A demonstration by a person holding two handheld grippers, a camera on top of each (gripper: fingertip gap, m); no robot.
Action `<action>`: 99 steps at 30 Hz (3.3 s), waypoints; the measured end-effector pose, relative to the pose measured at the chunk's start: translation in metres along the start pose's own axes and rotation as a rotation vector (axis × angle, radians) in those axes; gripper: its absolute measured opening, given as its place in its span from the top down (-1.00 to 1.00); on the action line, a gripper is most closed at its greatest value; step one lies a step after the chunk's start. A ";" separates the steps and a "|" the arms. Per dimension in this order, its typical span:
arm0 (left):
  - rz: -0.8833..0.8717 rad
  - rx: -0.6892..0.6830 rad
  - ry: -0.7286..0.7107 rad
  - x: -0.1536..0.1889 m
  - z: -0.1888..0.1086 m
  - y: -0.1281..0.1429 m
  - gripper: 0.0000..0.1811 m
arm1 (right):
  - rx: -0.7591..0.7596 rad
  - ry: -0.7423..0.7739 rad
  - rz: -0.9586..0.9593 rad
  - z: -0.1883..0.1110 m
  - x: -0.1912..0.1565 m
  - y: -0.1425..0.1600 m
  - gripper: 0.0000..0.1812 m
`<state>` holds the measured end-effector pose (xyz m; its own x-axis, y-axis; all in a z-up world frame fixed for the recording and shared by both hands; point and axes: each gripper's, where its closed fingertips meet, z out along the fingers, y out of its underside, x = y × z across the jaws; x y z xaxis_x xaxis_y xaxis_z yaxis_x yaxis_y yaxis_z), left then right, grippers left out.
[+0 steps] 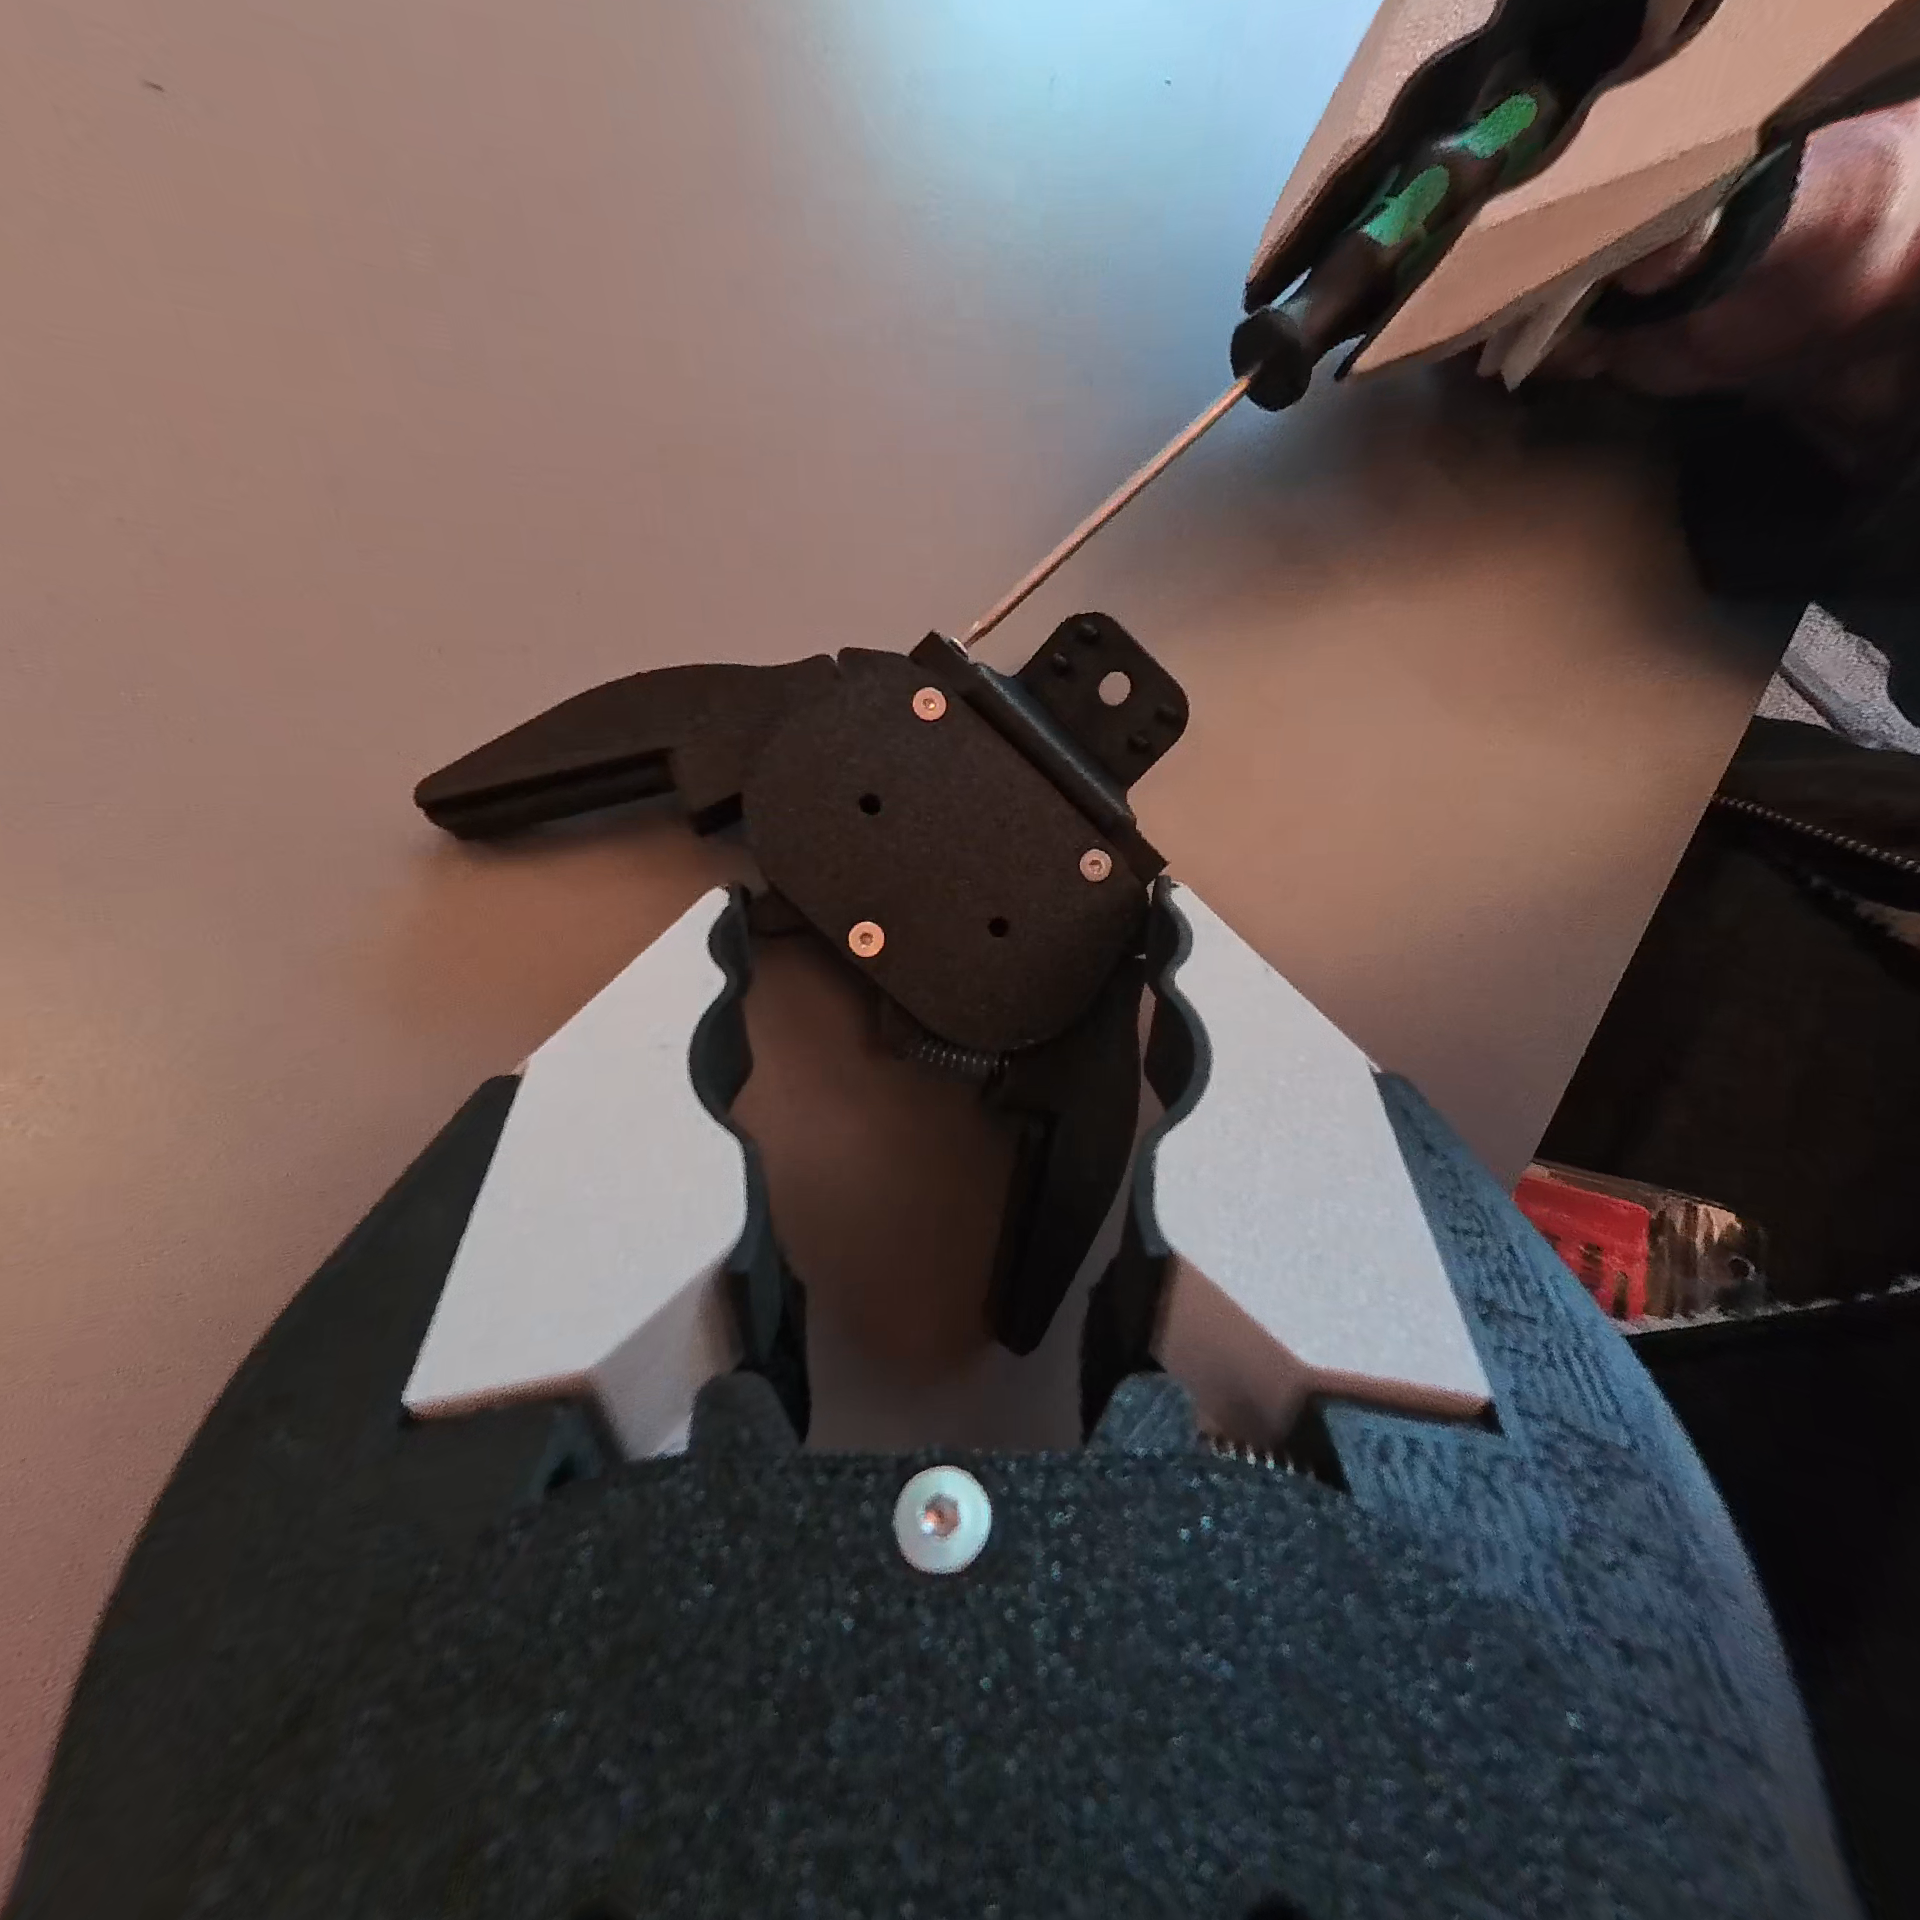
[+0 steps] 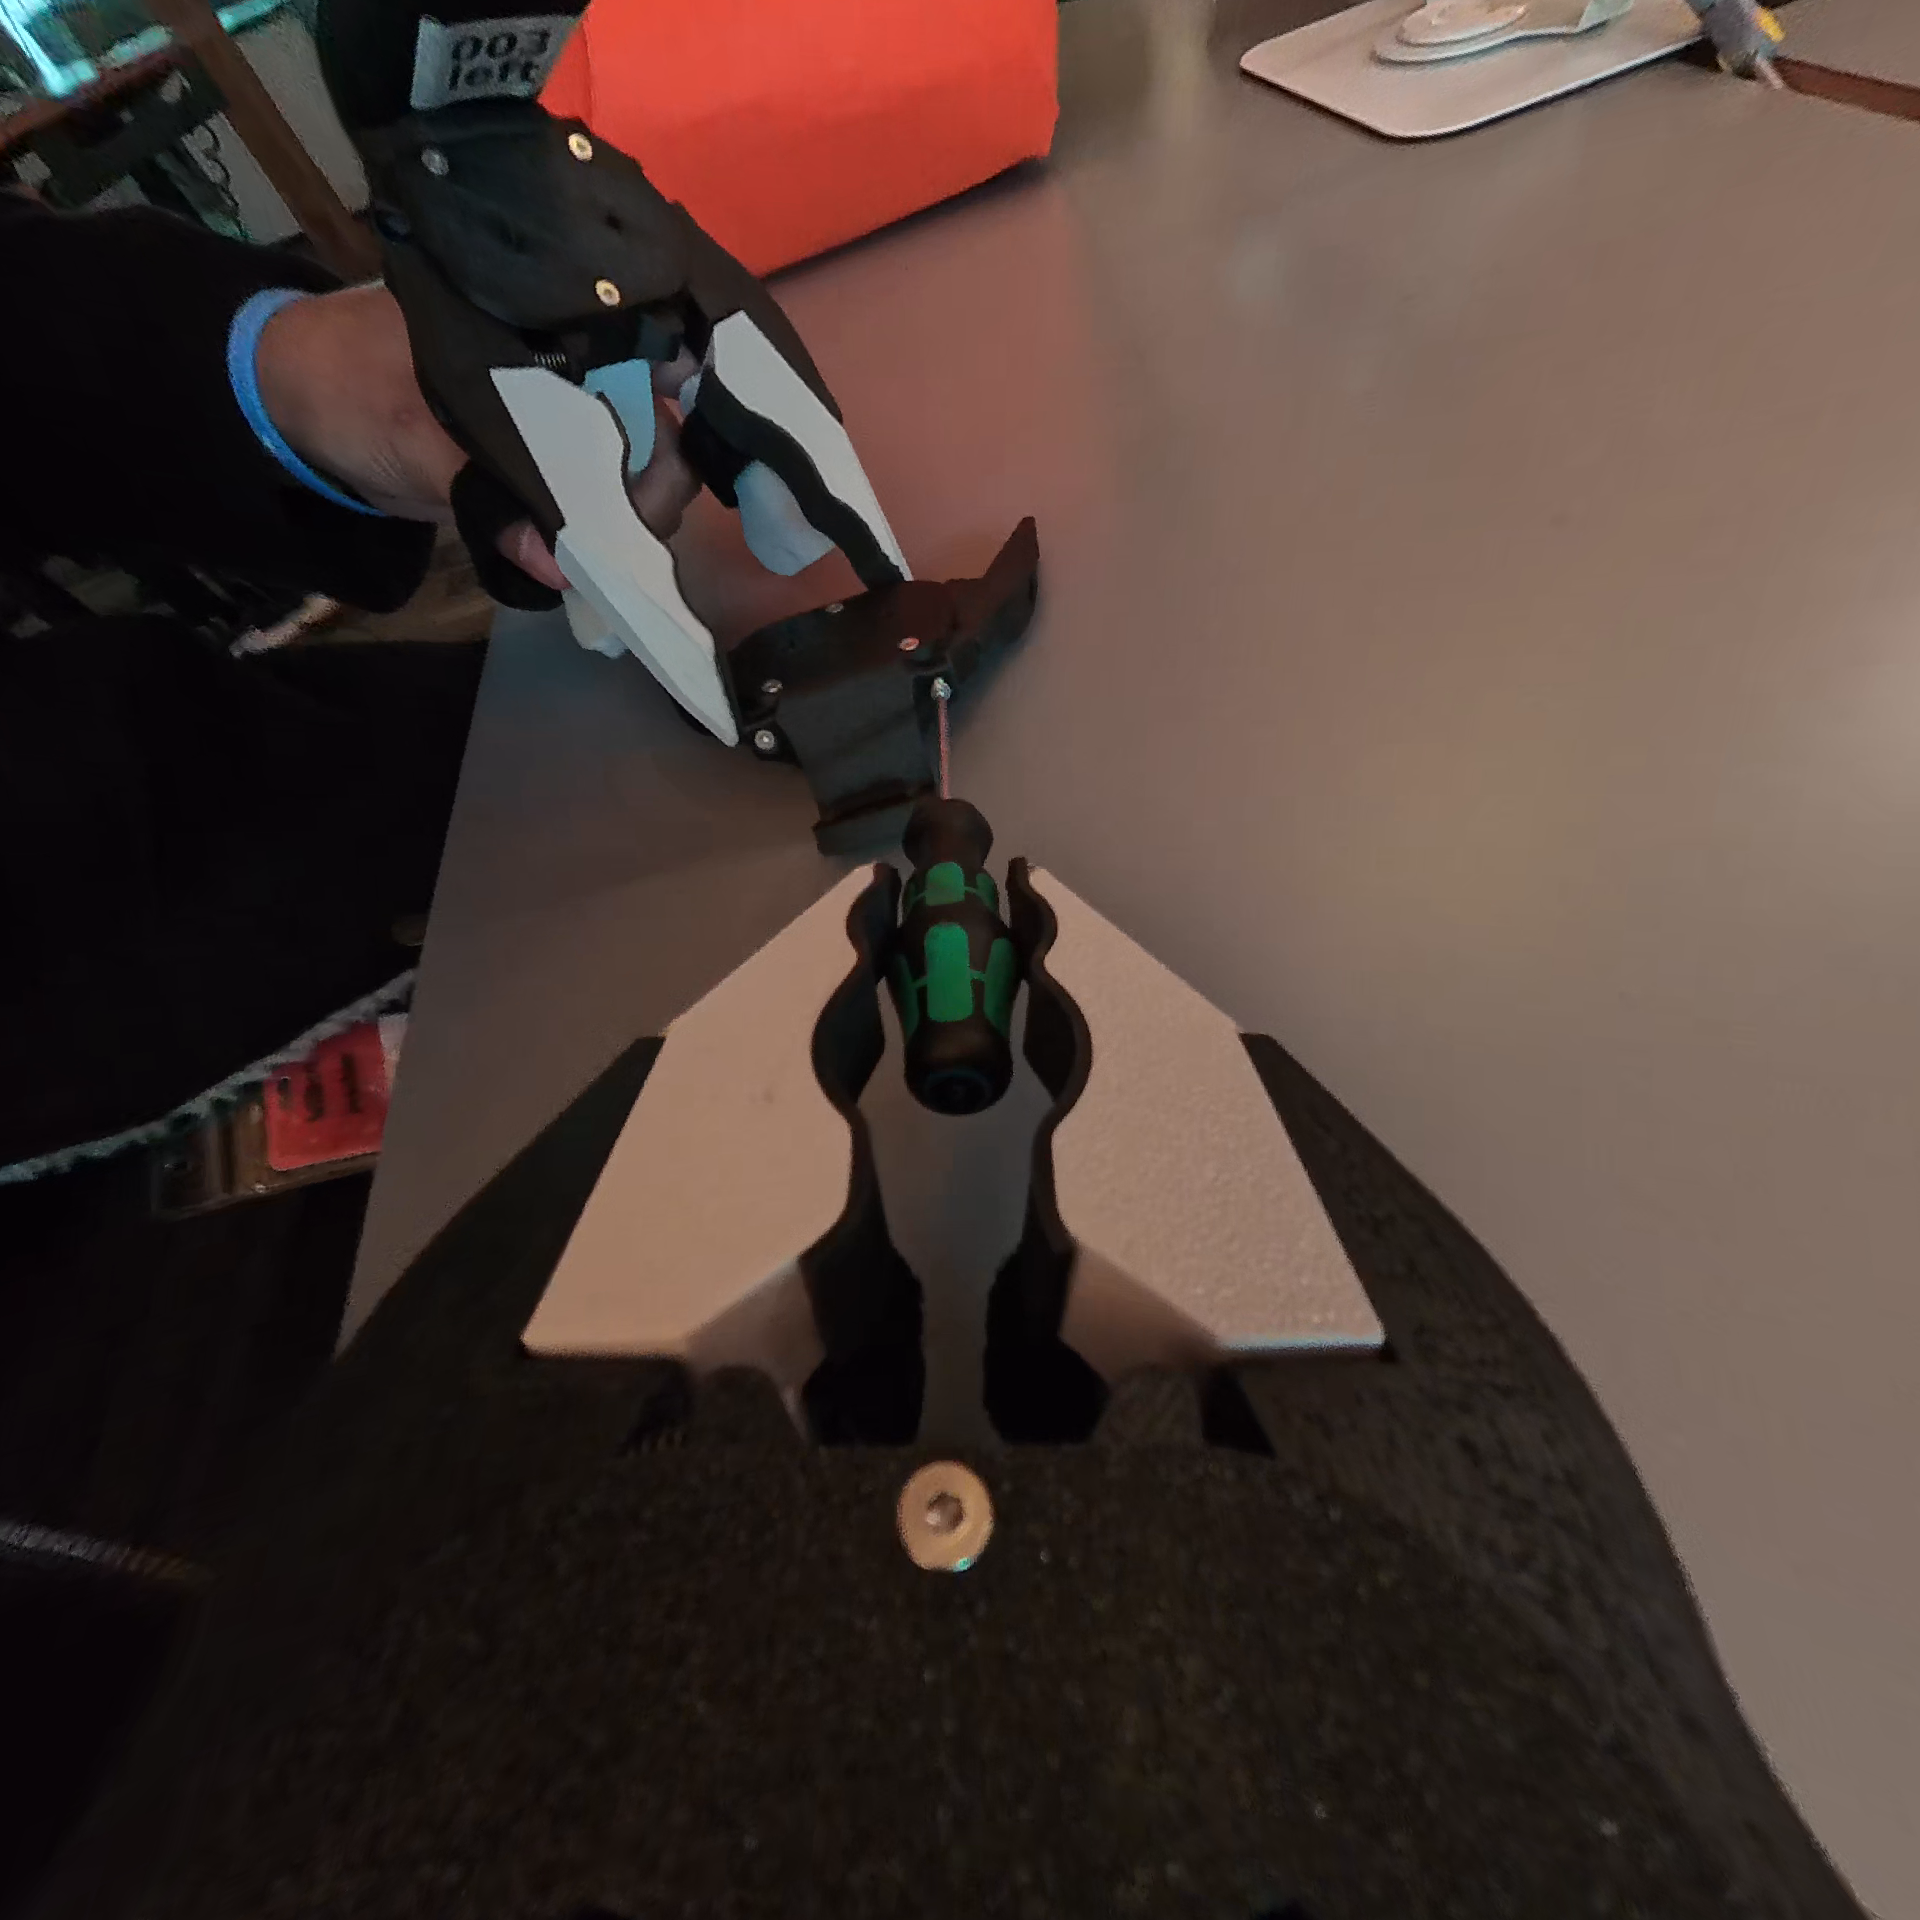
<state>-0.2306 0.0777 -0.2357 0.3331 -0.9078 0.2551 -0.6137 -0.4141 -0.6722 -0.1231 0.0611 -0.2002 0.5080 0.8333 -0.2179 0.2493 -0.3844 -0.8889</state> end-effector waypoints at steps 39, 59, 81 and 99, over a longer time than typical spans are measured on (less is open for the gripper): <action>-0.603 0.369 0.298 0.095 -0.003 -0.012 0.74 | 0.151 0.158 0.167 -0.067 -0.021 0.004 0.78; -0.353 0.155 0.236 0.116 -0.002 0.006 0.51 | 0.143 0.126 0.078 -0.048 -0.056 -0.028 0.79; 0.237 0.136 0.286 0.167 0.020 -0.086 1.00 | 0.315 0.012 0.308 -0.089 -0.080 -0.061 0.68; -0.012 0.282 0.417 0.174 0.019 -0.096 1.00 | 0.428 -0.039 0.408 -0.086 -0.072 -0.060 0.79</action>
<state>-0.1001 -0.0396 -0.1401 -0.0110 -0.8764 0.4814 -0.3753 -0.4426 -0.8144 -0.1040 -0.0104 -0.0968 0.4598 0.6692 -0.5837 -0.3187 -0.4891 -0.8119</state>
